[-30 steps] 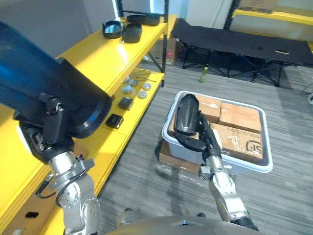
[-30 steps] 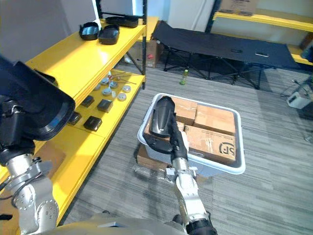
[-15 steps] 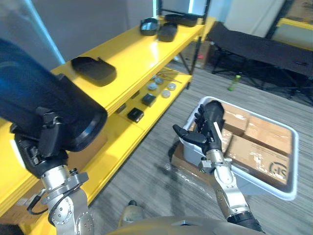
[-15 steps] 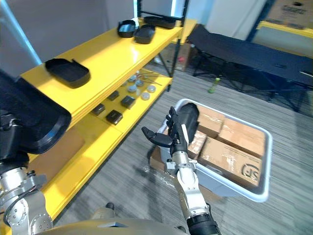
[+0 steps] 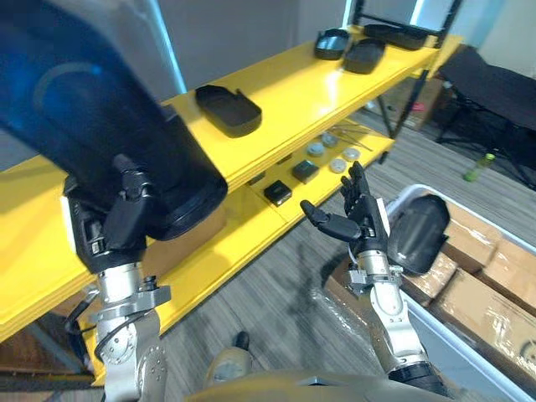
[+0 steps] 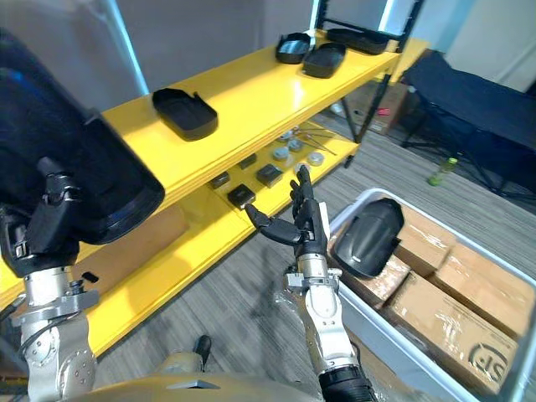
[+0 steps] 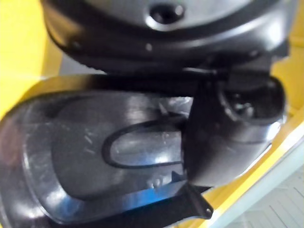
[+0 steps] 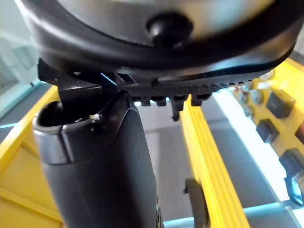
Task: Walk over and take three plastic housings, then place them on the shelf
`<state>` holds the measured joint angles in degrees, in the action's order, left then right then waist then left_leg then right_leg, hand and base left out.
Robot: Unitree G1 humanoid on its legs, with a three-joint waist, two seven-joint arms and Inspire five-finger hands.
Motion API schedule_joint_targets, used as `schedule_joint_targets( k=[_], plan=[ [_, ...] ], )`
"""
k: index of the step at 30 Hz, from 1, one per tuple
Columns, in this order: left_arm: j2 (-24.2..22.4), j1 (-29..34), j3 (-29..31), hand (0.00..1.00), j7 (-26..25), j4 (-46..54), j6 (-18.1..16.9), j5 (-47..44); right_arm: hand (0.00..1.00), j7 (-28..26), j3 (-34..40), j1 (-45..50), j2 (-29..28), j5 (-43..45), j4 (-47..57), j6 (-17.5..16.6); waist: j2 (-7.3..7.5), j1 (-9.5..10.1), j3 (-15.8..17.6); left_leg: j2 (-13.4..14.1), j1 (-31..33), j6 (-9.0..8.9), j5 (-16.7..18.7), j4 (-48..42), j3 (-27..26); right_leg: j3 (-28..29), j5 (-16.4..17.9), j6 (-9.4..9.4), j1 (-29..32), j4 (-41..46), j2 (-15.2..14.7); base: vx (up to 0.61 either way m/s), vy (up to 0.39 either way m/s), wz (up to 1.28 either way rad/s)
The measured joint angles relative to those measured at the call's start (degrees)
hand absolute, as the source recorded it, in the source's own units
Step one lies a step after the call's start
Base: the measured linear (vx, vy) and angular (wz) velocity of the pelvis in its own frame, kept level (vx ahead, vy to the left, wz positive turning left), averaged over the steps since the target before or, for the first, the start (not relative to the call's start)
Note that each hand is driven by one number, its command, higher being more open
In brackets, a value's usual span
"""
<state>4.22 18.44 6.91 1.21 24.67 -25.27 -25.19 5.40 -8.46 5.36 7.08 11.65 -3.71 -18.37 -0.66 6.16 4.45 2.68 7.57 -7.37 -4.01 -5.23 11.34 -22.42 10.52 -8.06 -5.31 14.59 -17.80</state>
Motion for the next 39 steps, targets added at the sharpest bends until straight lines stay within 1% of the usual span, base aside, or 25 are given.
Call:
schedule_joint_targets(
  k=[2,4,9,14,16,19,21,22,23,24,25,26,27,28,29,30,31,32,33,34,35,36,37,38,39],
  plan=[
    [0.17,0.06,-0.13,0.0,-1.02,0.01,-0.07,0.01,1.0,-2.09,0.1,-0.02,0.01,0.0,0.02,-0.02,-0.17,0.13,0.09,0.89,-0.98,-0.07,-0.84,1.63,-1.94,0.2,-1.05,-1.78,-0.75,-2.41,0.69,-0.02,-0.033,-0.14],
    [0.13,0.06,-0.51,0.0,-2.4,0.01,-0.07,0.12,1.0,-3.04,0.08,0.17,0.09,-0.03,0.03,-0.02,-0.36,-0.16,0.2,1.6,-1.12,-0.1,-0.86,1.69,-2.97,0.95,-1.72,-2.62,-0.89,-3.99,1.39,-0.05,-0.027,-0.31],
    [-0.16,0.14,-1.73,0.0,-5.99,-0.03,-0.08,0.96,1.0,-4.93,0.5,0.9,0.76,0.08,0.07,-0.02,-0.83,-1.73,1.03,2.55,-1.01,0.24,-0.69,1.71,-5.1,2.66,-1.84,-2.17,0.57,-4.41,1.89,-0.07,0.005,-0.22],
    [-2.2,0.13,-1.62,0.0,-8.28,-0.42,-0.98,1.09,1.0,-5.42,-0.34,0.51,1.74,0.08,0.15,-0.04,-0.88,-1.65,3.55,2.5,0.37,0.43,-0.19,-0.28,-5.6,3.41,-1.22,-1.78,2.86,-0.97,1.21,-0.03,0.009,-0.04],
    [-2.25,0.27,-1.6,0.0,-8.92,-0.86,-0.98,1.08,1.0,-5.34,-1.56,0.43,1.7,0.05,0.16,-0.05,-0.71,-1.56,4.47,1.85,1.67,0.19,1.69,-3.77,-5.35,3.36,0.32,-1.89,3.33,1.61,0.27,-0.03,0.014,0.09],
    [-2.26,0.25,-1.54,0.0,-8.65,-0.92,-0.98,1.08,1.0,-4.69,-3.47,0.2,1.56,0.02,0.23,-0.04,-0.58,-1.26,5.5,0.94,4.37,0.32,6.51,-12.58,-4.84,2.46,2.49,-2.12,1.82,4.03,-0.75,0.01,0.039,0.19],
    [-2.14,0.11,-1.3,0.0,-7.54,-0.9,-0.95,1.09,1.0,-4.23,-3.61,0.28,1.29,0.07,0.72,-0.01,0.43,-1.01,6.05,0.31,6.11,1.77,9.08,-18.22,-6.75,0.8,3.09,-2.04,-0.01,3.2,-2.0,0.04,0.113,0.36],
    [-2.03,0.26,-1.24,0.0,-6.77,-0.86,-0.88,1.12,1.0,-3.3,-3.09,0.82,1.19,0.08,1.96,0.12,0.42,-0.56,5.93,-0.89,6.37,5.27,12.34,-22.61,-12.15,-0.56,2.15,-1.49,-3.31,1.66,-2.19,0.14,0.195,0.37],
    [-2.15,-0.06,-0.07,0.0,-6.4,-0.68,-0.93,1.13,1.0,-2.83,-2.83,0.5,1.5,0.05,3.29,-0.01,-0.46,-0.11,5.58,-1.14,6.43,5.97,15.34,-23.64,-12.68,0.04,0.92,0.71,-1.93,6.33,-2.94,0.15,0.216,0.35],
    [-2.13,-0.04,0.84,0.0,-6.29,-0.57,-0.93,1.12,1.0,-2.56,-2.95,0.19,1.36,0.05,3.69,-0.02,-0.42,-0.01,5.51,-1.36,6.29,6.15,15.55,-23.49,-12.58,0.81,-0.39,1.91,0.27,10.04,-3.7,0.15,0.23,0.15],
    [-2.0,0.24,3.07,0.0,-6.54,-0.49,-0.93,1.08,1.0,-2.4,-3.57,-0.29,0.85,0.0,3.99,-0.47,0.06,0.21,5.28,-1.69,5.52,6.36,15.66,-21.92,-12.7,2.42,-3.53,5.06,4.26,16.59,-4.97,0.1,0.187,0.06],
    [-1.75,0.19,5.43,0.0,-7.64,-0.42,-0.93,1.12,1.0,-2.09,-4.18,-0.95,-0.33,-0.16,3.98,-1.34,0.76,0.34,5.33,-2.41,4.27,7.28,15.55,-20.23,-12.23,4.45,-7.85,5.76,7.8,23.04,-6.31,0.19,0.184,0.06],
    [-1.59,0.15,6.2,0.0,-8.52,-0.43,-0.93,1.12,1.0,-1.9,-4.33,-1.26,-0.94,-0.38,3.96,-1.71,0.74,0.09,5.56,-2.65,3.45,7.9,15.55,-19.62,-11.64,5.86,-9.34,5.14,9.54,26.19,-6.56,0.25,0.081,0.29],
    [-1.45,0.0,7.01,0.0,-9.86,-0.43,-0.93,1.12,1.0,-0.73,-4.41,-1.81,-1.51,-2.01,3.96,-2.7,0.32,-0.33,5.86,-2.77,1.74,9.11,15.57,-18.7,-9.79,7.78,-4.92,5.13,11.51,31.09,-4.95,0.31,0.049,0.51],
    [-1.42,-0.13,7.21,0.0,-10.8,-0.38,-0.96,1.05,1.0,0.24,-4.28,-2.48,-0.92,-2.27,4.06,-3.88,0.14,-0.41,5.86,-2.75,-0.48,9.29,15.67,-17.18,-8.01,8.76,-0.45,5.12,12.39,31.5,-1.6,0.26,-0.005,0.65],
    [-1.37,-0.4,7.13,0.0,-11.02,-0.4,-0.96,1.03,1.0,0.6,-3.77,-2.73,-0.54,-2.28,4.57,-4.21,-0.03,-0.68,5.86,-2.76,-1.32,9.3,15.65,-16.53,-6.57,8.81,0.98,5.36,12.49,29.84,0.42,0.26,-0.016,1.01],
    [-1.11,-1.11,6.88,0.0,-11.07,-0.41,-0.98,0.95,1.0,1.64,-2.25,-3.23,0.22,-2.26,6.35,-5.39,-0.16,-1.74,5.84,-3.15,-2.11,9.29,15.64,-15.61,-3.27,9.94,2.77,5.44,13.16,24.46,4.47,0.24,-0.061,1.46],
    [-0.77,-2.23,6.28,0.0,-10.95,-0.79,-1.04,0.9,1.0,2.94,-0.18,-4.08,1.34,-2.24,8.73,-7.45,-0.21,-2.91,5.86,-4.01,-2.1,9.09,15.79,-15.44,0.5,13.42,3.09,5.74,15.25,19.77,7.69,0.24,-0.089,1.61],
    [-0.69,-3.05,5.84,0.0,-10.77,-1.47,-1.25,0.8,1.0,3.62,1.14,-4.55,2.07,-2.24,9.87,-8.57,-0.34,-3.38,5.93,-4.46,-2.11,8.98,15.93,-15.41,2.39,15.57,3.0,5.62,16.67,18.15,8.82,0.23,-0.15,1.71],
    [-0.47,-4.63,4.98,0.0,-10.61,-3.26,-1.57,0.78,1.0,4.52,4.15,-5.18,3.51,-2.09,12.69,-10.22,-0.35,-3.82,5.75,-4.89,-2.39,8.49,15.92,-15.61,5.08,20.41,2.23,4.38,18.81,15.33,10.66,0.25,-0.212,1.64],
    [0.1,-5.11,4.72,0.0,-10.51,-4.67,-1.92,0.72,1.0,5.25,6.39,-6.37,4.92,-1.96,15.29,-11.18,0.04,-4.33,5.57,-5.95,-3.18,6.92,16.44,-16.27,7.2,23.12,-0.52,2.96,19.06,10.28,11.13,0.28,-0.245,1.6],
    [0.78,-5.13,4.79,0.0,-10.53,-5.04,-1.92,0.69,1.0,5.48,7.37,-7.23,5.39,-1.84,16.42,-11.56,0.77,-4.59,5.46,-6.81,-3.65,6.2,17.12,-16.8,8.21,22.97,-4.08,3.55,18.78,8.0,10.31,0.32,-0.334,1.23],
    [2.09,-5.11,5.2,0.0,-10.55,-5.08,-1.92,0.67,1.0,5.77,8.3,-8.91,5.8,-1.79,17.4,-12.19,2.64,-4.6,5.32,-8.5,-4.58,5.49,18.47,-17.65,9.16,22.38,-9.98,3.17,18.16,5.99,8.82,0.33,-0.372,1.0],
    [1.02,-4.92,4.52,0.0,-10.37,-6.05,-2.04,0.47,1.0,6.68,8.96,-11.7,8.47,-1.81,17.69,-12.64,-0.75,-4.35,4.35,-5.53,-4.23,3.77,20.94,-19.84,9.15,18.72,-6.88,3.12,15.52,5.61,10.09,0.36,-0.398,0.87],
    [0.73,-4.87,4.16,0.0,-10.07,-6.1,-2.04,0.41,1.0,7.01,9.12,-12.3,9.19,-1.79,17.74,-12.65,-1.85,-4.34,3.75,-3.89,-3.93,3.7,21.28,-19.83,8.03,17.1,-6.62,3.56,14.78,4.38,10.93,0.25,-0.28,0.78]
  ],
)
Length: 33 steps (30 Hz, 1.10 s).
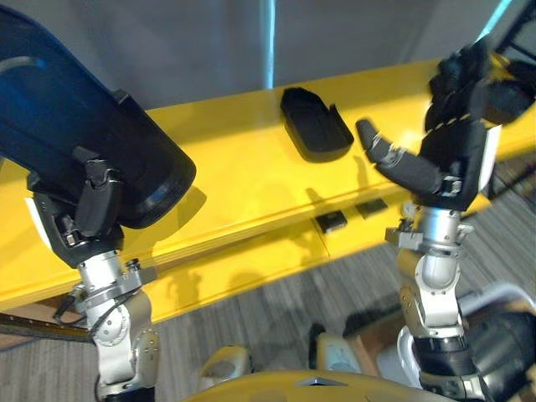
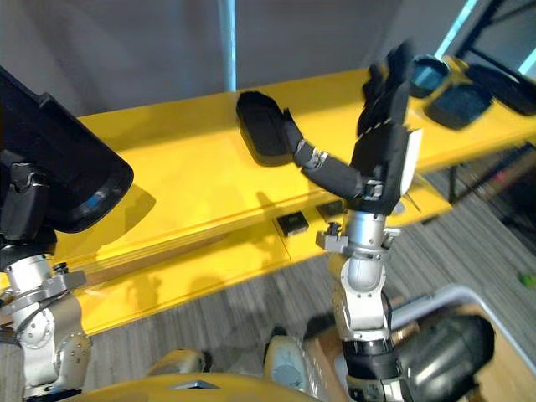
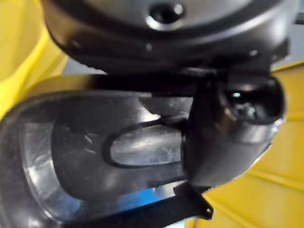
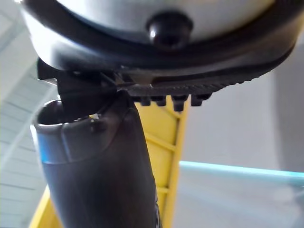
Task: Walk over and take three plastic housings, then place them on the shelf
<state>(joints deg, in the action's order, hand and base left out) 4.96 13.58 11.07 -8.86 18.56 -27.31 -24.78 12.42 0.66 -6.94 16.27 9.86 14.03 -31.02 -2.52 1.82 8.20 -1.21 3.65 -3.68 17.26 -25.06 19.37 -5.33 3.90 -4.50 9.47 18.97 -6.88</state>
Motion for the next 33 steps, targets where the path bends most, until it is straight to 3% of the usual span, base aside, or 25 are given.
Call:
schedule_joint_targets(
  k=[2,5,7,8,10,12,13,14,17,19,23,25,26,30,32,33],
  plan=[
    [0.04,-0.12,-0.2,0.0,2.46,0.21,-0.03,0.03,1.0,-0.17,0.89,-0.61,0.42,0.21,0.0,0.27,-1.38,0.55,-0.83,4.08,-0.32,-0.37,-0.99,1.24,-5.11,-3.51,1.45,2.25,-2.67,-2.17,2.16,0.22,-0.258,0.68],
    [0.0,-0.13,-1.0,0.0,3.97,0.18,0.17,0.02,1.0,-2.96,4.1,1.17,0.44,1.2,0.02,0.67,-1.33,0.42,-0.75,6.29,0.14,-0.03,-3.6,-0.29,-12.03,-7.44,1.91,3.13,-6.43,-4.39,2.07,0.18,-0.195,0.59],
    [-0.02,-0.33,-1.33,0.0,5.29,0.01,0.23,0.0,1.0,-4.58,6.28,2.58,0.41,2.36,0.02,1.06,-1.09,-0.04,-0.61,6.9,0.12,-0.2,-5.15,-0.72,-17.47,-9.49,2.05,3.38,-9.08,-5.84,0.89,0.12,-0.065,0.63],
    [0.02,-0.74,-1.81,0.0,6.09,-0.19,0.29,0.05,1.0,-4.66,7.86,3.16,0.14,2.35,0.02,1.21,-0.8,-0.76,-0.42,7.19,0.05,0.52,-4.69,-0.12,-21.56,-11.05,2.05,3.37,-10.69,-6.77,-0.52,0.13,-0.042,0.69],
    [-0.01,-2.31,-4.09,0.0,7.0,-0.61,0.38,0.3,1.0,-4.52,10.51,4.42,-0.85,2.44,0.16,1.31,-0.55,-1.53,-0.24,9.15,0.03,0.23,-4.8,3.04,-26.15,-12.89,2.05,3.34,-11.94,-7.31,-2.22,0.07,0.044,0.66],
    [0.02,-3.13,-6.21,0.0,7.25,-0.59,0.38,2.23,1.0,-4.61,11.62,5.26,-0.92,3.06,0.16,1.61,-1.93,-2.25,-0.93,11.17,-0.46,-0.6,-8.71,8.11,-27.15,-14.01,1.75,2.75,-12.01,-7.33,-3.09,0.04,0.158,0.33],
    [0.07,-3.55,-7.17,0.0,7.41,-0.6,0.45,3.79,1.0,-4.9,11.85,5.95,-0.79,4.56,0.23,1.61,-3.19,-2.12,-1.17,12.02,-1.67,-2.5,-13.18,11.38,-26.89,-13.73,1.88,1.4,-11.97,-7.01,-3.42,0.05,0.27,-0.07],
    [0.18,-4.02,-7.88,0.0,7.83,-0.64,0.76,5.09,1.0,-4.99,11.84,6.86,-1.63,5.18,0.22,1.67,-3.5,-2.3,-1.34,10.57,-3.41,-3.6,-12.44,13.97,-27.07,-13.09,1.97,-0.32,-11.87,-6.44,-5.04,0.04,0.299,-0.07],
    [2.21,-4.35,-7.97,0.0,8.27,-0.54,2.7,6.61,1.0,-5.51,11.07,8.86,-5.24,5.64,0.22,1.69,-0.75,-3.51,-0.36,5.82,-4.57,-1.4,-13.54,16.98,-27.68,-12.97,0.43,-2.91,-12.05,-7.34,-9.1,-0.04,0.263,0.07],
    [3.55,-4.32,-7.46,0.0,8.27,-0.57,5.52,8.5,1.0,-5.73,10.25,9.69,-6.92,7.5,0.22,1.69,0.15,-3.51,-0.51,4.27,-5.02,-0.59,-13.87,18.43,-28.32,-12.83,-0.77,-4.63,-12.62,-9.06,-10.29,-0.04,0.163,0.04],
    [9.5,-4.2,-5.46,0.0,13.67,-0.58,12.36,11.43,1.0,-5.53,7.12,10.91,-8.16,6.34,0.22,2.43,0.68,-3.5,-0.71,1.97,-7.42,0.76,-16.24,24.94,-29.06,-13.06,-3.61,-4.47,-13.79,-12.82,-11.4,-0.02,0.103,0.01],
    [11.4,-4.37,-5.6,0.0,15.56,-0.59,14.0,11.2,1.0,-5.57,6.8,10.93,-8.08,6.26,0.22,2.97,0.7,-3.57,-0.71,1.89,-8.01,0.86,-17.17,26.78,-29.41,-13.19,-4.26,-4.53,-13.79,-13.61,-11.26,0.0,0.026,-0.01],
    [12.19,-4.78,-5.7,0.0,17.37,-0.6,16.41,10.96,1.0,-5.56,6.85,10.93,-8.01,6.28,0.21,3.78,0.74,-3.64,-0.76,1.93,-8.5,0.45,-17.97,28.04,-29.78,-13.17,-4.63,-4.79,-13.92,-14.25,-11.03,0.03,0.011,-0.06],
    [12.3,-8.35,-7.68,0.0,19.08,-2.97,22.48,9.45,1.0,-5.59,7.2,11.1,-6.94,6.37,-0.21,5.36,0.71,-3.94,-0.83,2.01,-9.71,0.75,-19.33,29.87,-30.08,-13.1,-4.88,-4.86,-13.94,-14.31,-10.78,0.03,0.001,-0.03],
    [12.4,-11.53,-10.0,0.0,18.87,-6.54,27.22,9.4,1.0,-6.16,7.11,11.08,-6.91,7.45,-0.28,6.17,0.37,-4.3,-1.05,2.57,-10.01,0.75,-19.46,29.86,-30.63,-13.03,-6.46,-4.34,-14.07,-15.01,-10.08,0.02,0.01,-0.11],
    [12.54,-12.15,-10.44,0.0,18.86,-7.59,27.96,9.3,1.0,-6.4,7.1,11.04,-6.91,7.48,-0.28,6.38,0.33,-4.54,-1.09,2.76,-10.03,0.74,-19.45,29.86,-30.79,-13.03,-6.96,-4.14,-14.08,-15.32,-9.85,0.01,0.018,-0.13]
  ],
)
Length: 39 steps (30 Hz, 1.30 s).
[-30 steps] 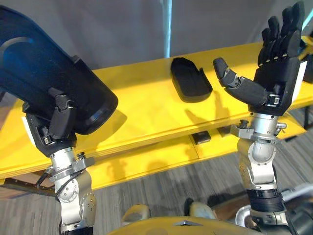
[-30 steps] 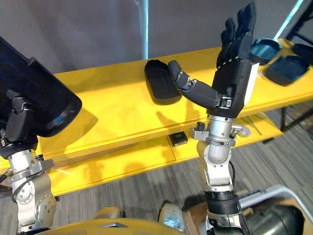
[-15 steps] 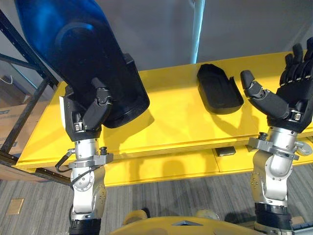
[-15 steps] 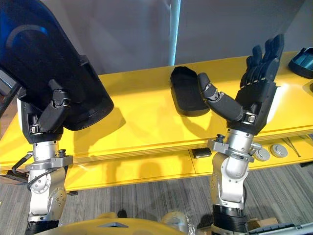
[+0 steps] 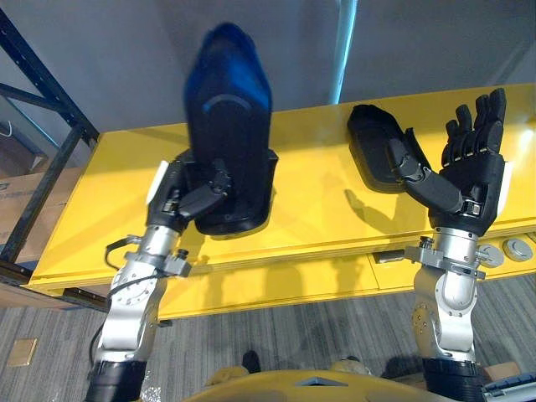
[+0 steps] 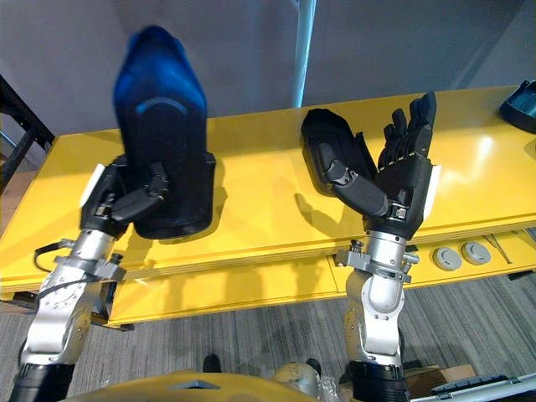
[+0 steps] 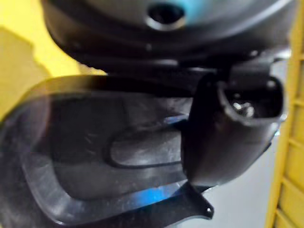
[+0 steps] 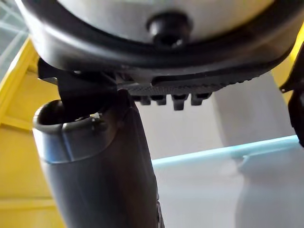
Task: Walk over and take three plastic housings, then place them on the shelf
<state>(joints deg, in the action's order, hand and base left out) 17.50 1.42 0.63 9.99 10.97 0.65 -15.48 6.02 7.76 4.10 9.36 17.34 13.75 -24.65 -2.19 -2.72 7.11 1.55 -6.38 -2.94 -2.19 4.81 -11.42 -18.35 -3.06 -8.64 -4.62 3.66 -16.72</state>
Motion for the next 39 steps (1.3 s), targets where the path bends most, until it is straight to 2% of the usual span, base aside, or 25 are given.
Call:
schedule_joint_targets(
  k=[4,8,9,11,12,13,19,22,25,35,39],
  plan=[
    [0.76,-5.38,-2.91,0.0,-3.03,-10.72,3.31,-2.59,1.0,-1.85,-1.06,-0.01,0.03,1.7,-0.28,0.59,0.8,-1.23,-0.43,-0.03,-0.09,-0.07,0.07,0.05,-1.38,1.13,-0.91,-0.1,0.21,-0.98,0.18,-0.02,0.02,-0.17],
    [0.61,-11.48,-3.04,0.0,-7.91,-18.74,3.27,-5.19,1.0,-3.48,-5.4,-0.54,2.05,1.62,-2.45,0.63,1.02,-2.12,-0.58,0.09,-0.12,-0.4,0.28,0.26,-2.1,1.6,-0.9,-0.1,0.22,-1.79,0.45,-0.1,-0.028,-0.15],
    [-0.18,-19.38,-4.37,0.0,-13.2,-29.58,4.82,-9.44,1.0,-7.64,-10.75,-2.94,2.92,4.27,-4.6,1.88,0.76,-2.67,-0.73,1.49,-0.09,-1.02,-1.21,0.33,-2.96,2.63,-0.87,-0.06,0.51,-2.76,2.43,-0.17,-0.09,-0.27],
    [-0.83,-19.48,-4.38,0.0,-13.32,-30.09,4.82,-9.44,1.0,-7.65,-10.64,-3.36,2.96,4.27,-4.6,1.88,0.86,-2.64,-0.81,1.7,-0.1,-1.13,-1.52,0.34,-2.94,2.64,-0.87,-0.04,0.52,-2.75,2.65,-0.11,-0.054,-0.12],
    [-1.23,-24.88,-6.24,0.0,-13.76,-39.16,6.83,-10.95,1.0,-7.16,-15.42,-6.07,3.16,3.74,-6.33,2.56,1.16,-2.46,-1.13,2.48,-0.06,-1.35,-2.06,0.34,-2.75,2.84,-0.9,0.45,0.51,-2.75,3.03,-0.08,-0.017,0.0],
    [-1.18,-26.23,-6.8,1.0,-13.79,-39.99,7.68,-10.9,1.0,-7.15,-16.82,-6.6,3.27,3.6,-6.79,3.17,1.44,-2.26,-1.34,2.6,-0.05,-1.38,-2.13,0.35,-2.74,2.85,-0.9,0.52,0.51,-2.75,3.14,-0.08,-0.018,-0.01],
    [-0.75,-27.06,-7.54,1.0,-13.8,-42.19,7.98,-9.63,1.0,-6.93,-18.89,-7.15,3.23,3.47,-6.99,4.18,2.82,-2.18,-2.19,3.2,-0.1,-1.59,-2.25,0.35,-2.84,3.07,-0.65,1.15,0.55,-2.75,3.75,0.0,0.0,-0.01],
    [-0.71,-29.3,-7.7,1.0,-18.85,-44.36,9.29,2.69,1.0,-6.49,-18.49,-7.22,3.24,3.39,-6.98,4.35,2.94,-2.34,-2.26,3.4,-0.19,-1.71,-2.36,0.35,-3.12,3.37,-0.83,1.34,0.67,-2.76,3.97,-0.02,0.007,-0.07],
    [-0.22,-30.91,-7.35,1.0,-21.91,-46.63,9.9,6.94,1.0,-5.11,-18.4,-7.26,3.36,3.34,-6.98,4.59,2.97,-2.41,-2.27,3.86,-0.14,-1.9,-2.47,0.35,-4.21,4.53,-1.16,1.68,1.5,-2.77,4.49,-0.02,0.001,-0.17],
    [-0.14,-31.25,-6.49,1.0,-25.72,-47.43,10.6,6.94,1.0,-4.26,-17.5,-7.25,3.37,3.35,-6.97,5.24,3.12,-3.42,-2.16,4.92,-0.19,-2.47,-2.83,0.34,-4.36,4.65,-1.2,1.73,1.59,-2.81,5.57,0.0,-0.002,-0.02],
    [-0.89,-31.34,-6.48,1.0,-30.39,-47.47,10.08,6.9,1.0,-3.87,-17.5,-7.25,3.37,3.36,-6.97,5.24,3.06,-3.65,-1.93,5.21,-0.19,-2.64,-2.84,0.34,-4.31,4.63,-1.2,1.73,1.6,-2.85,5.84,0.0,0.0,0.0]
  ],
)
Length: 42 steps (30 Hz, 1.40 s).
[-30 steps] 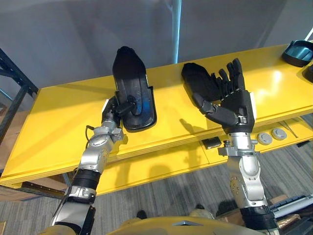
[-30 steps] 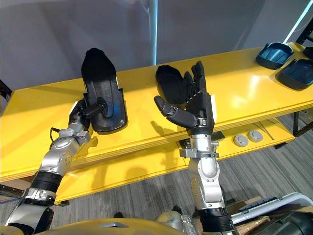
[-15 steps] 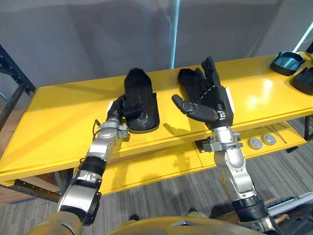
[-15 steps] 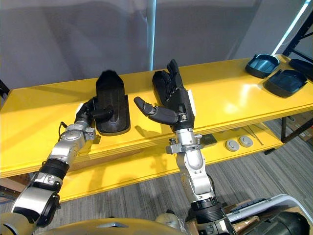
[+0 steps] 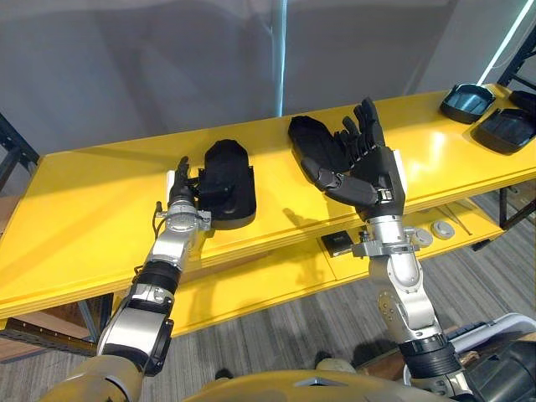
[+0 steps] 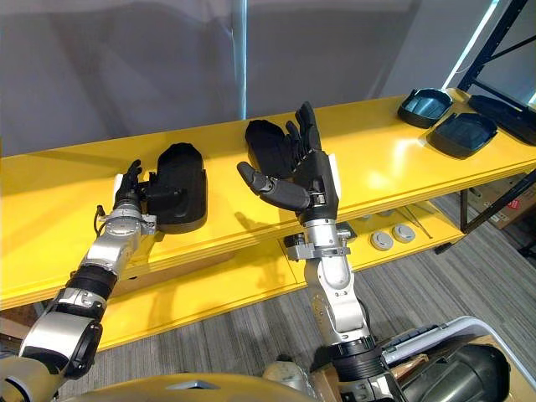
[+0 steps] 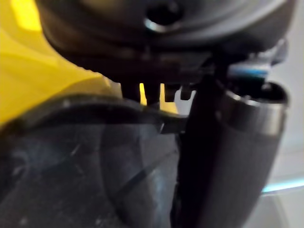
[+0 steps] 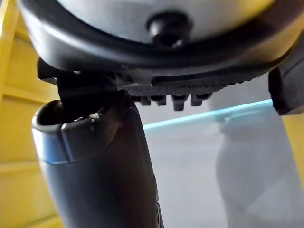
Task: Walk over and take three plastic housings, then place them on the shelf
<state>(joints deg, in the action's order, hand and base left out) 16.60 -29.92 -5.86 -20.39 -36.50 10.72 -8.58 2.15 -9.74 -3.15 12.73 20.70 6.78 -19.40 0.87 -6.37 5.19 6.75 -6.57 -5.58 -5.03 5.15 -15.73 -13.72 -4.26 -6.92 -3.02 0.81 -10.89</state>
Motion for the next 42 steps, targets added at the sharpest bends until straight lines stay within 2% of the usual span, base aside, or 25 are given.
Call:
schedule_joint_targets(
  k=[5,9,11,12,13,15,18,22,23,24,34,37,42],
  plan=[
    [-0.77,0.17,1.24,1.0,-7.39,2.08,-3.46,-3.05,1.0,0.7,-0.08,0.02,-0.43,-0.14,0.05,0.0,-0.14,0.01,1.57,-0.29,0.05,0.0,-0.08,-0.02,0.05,-0.22,-0.18,-0.2,0.11,0.02,0.06,0.01,0.006,0.01],
    [-2.32,5.34,6.53,1.0,-10.81,20.72,-8.64,-5.44,1.0,1.64,-0.74,0.1,-1.96,-2.35,0.04,-0.02,-0.43,0.08,2.1,-0.36,0.12,-0.18,-0.18,-0.07,0.47,-0.74,-0.12,-0.13,-0.02,0.09,0.1,0.05,0.004,0.05],
    [-3.02,8.15,6.92,1.0,-10.94,35.02,-13.11,-5.44,1.0,2.62,-1.19,0.29,-2.07,-4.37,0.05,0.0,-0.65,0.79,2.22,-0.37,0.2,-0.22,-0.15,-0.22,1.2,-1.42,0.05,0.07,-0.37,0.08,0.08,0.07,0.002,0.14],
    [-3.16,8.82,6.93,1.0,-10.79,38.17,-14.02,-5.43,1.0,2.7,-1.18,0.42,-2.05,-5.02,0.04,0.0,-0.76,0.94,2.24,-0.37,0.17,-0.22,-0.15,-0.22,1.4,-1.66,0.1,0.13,-0.56,0.07,0.06,0.04,-0.002,0.16],
    [-3.63,11.36,6.93,1.0,-9.43,45.24,-16.86,-5.51,1.0,2.65,-1.14,0.89,-2.04,-6.58,0.09,0.24,-1.17,1.38,2.2,-0.37,0.03,-0.28,-0.09,-0.16,1.8,-2.06,0.19,0.17,-1.01,-0.05,0.05,0.03,-0.002,0.14],
    [-4.64,15.01,6.97,1.0,-8.03,51.09,-19.52,-5.45,1.0,2.73,-1.0,2.04,-2.04,-6.78,0.3,0.54,-1.61,1.55,2.07,-0.39,0.01,-0.33,-0.03,-0.05,2.36,-2.9,0.44,0.12,-1.53,-0.1,-0.03,0.0,-0.002,0.2],
    [-7.86,24.73,7.67,1.0,-5.78,57.98,-22.87,-5.37,1.0,3.54,0.21,4.93,-2.08,-6.32,0.31,1.27,-2.52,2.21,1.58,-0.27,0.09,-0.41,0.14,-0.02,3.33,-4.2,0.96,0.06,-2.26,-0.13,0.01,-0.01,-0.002,0.17],
    [-12.04,36.61,11.24,1.0,-2.71,59.35,-23.27,-7.75,1.0,4.87,6.64,7.57,-3.76,-6.56,0.47,1.86,-2.91,3.37,1.42,-0.22,0.24,-0.51,0.3,-0.02,4.44,-5.63,1.36,-0.13,-3.42,-1.13,0.12,-0.02,-0.001,0.13],
    [-12.34,37.89,11.55,1.0,-2.46,59.35,-23.27,-8.06,1.0,5.03,7.51,7.9,-4.06,-6.56,0.94,2.03,-2.9,3.49,1.42,-0.23,0.33,-0.44,0.32,-0.02,4.6,-5.86,1.35,-0.14,-3.51,-1.24,0.12,-0.02,0.001,0.09],
    [-13.97,45.73,13.65,1.0,9.85,64.28,-26.18,-11.5,1.0,8.39,10.46,9.59,-4.1,-6.93,5.24,2.94,-2.03,6.21,0.87,-0.31,1.52,-0.41,-0.37,-0.03,6.43,-8.17,0.85,-0.26,-4.15,-1.8,0.06,0.0,0.002,0.03],
    [-13.93,45.94,13.5,1.0,11.36,63.66,-26.18,-12.16,1.0,6.73,12.73,9.68,-4.01,-6.98,5.23,2.94,-2.0,6.2,0.88,-0.32,1.37,-0.35,-0.64,-0.22,6.77,-7.98,0.78,-0.25,-4.15,-1.42,0.07,0.0,0.0,0.01],
    [-13.49,45.89,13.48,1.0,13.69,61.99,-26.19,-13.71,1.0,4.94,13.82,9.33,-3.05,-7.55,5.23,2.93,-1.89,6.17,0.99,-0.39,1.37,-0.34,-0.64,-0.06,6.73,-7.78,1.02,-0.15,-3.95,-0.91,-0.06,0.0,0.0,0.0],
    [-12.05,45.74,12.22,1.0,18.4,57.61,-25.49,-15.35,1.0,0.6,13.98,4.51,1.76,-10.41,5.23,2.96,-1.77,6.32,1.24,-0.26,3.22,-0.18,-0.89,-0.05,6.83,-7.6,1.42,-0.24,-1.89,-0.71,0.04,0.0,-0.002,0.01]
  ],
)
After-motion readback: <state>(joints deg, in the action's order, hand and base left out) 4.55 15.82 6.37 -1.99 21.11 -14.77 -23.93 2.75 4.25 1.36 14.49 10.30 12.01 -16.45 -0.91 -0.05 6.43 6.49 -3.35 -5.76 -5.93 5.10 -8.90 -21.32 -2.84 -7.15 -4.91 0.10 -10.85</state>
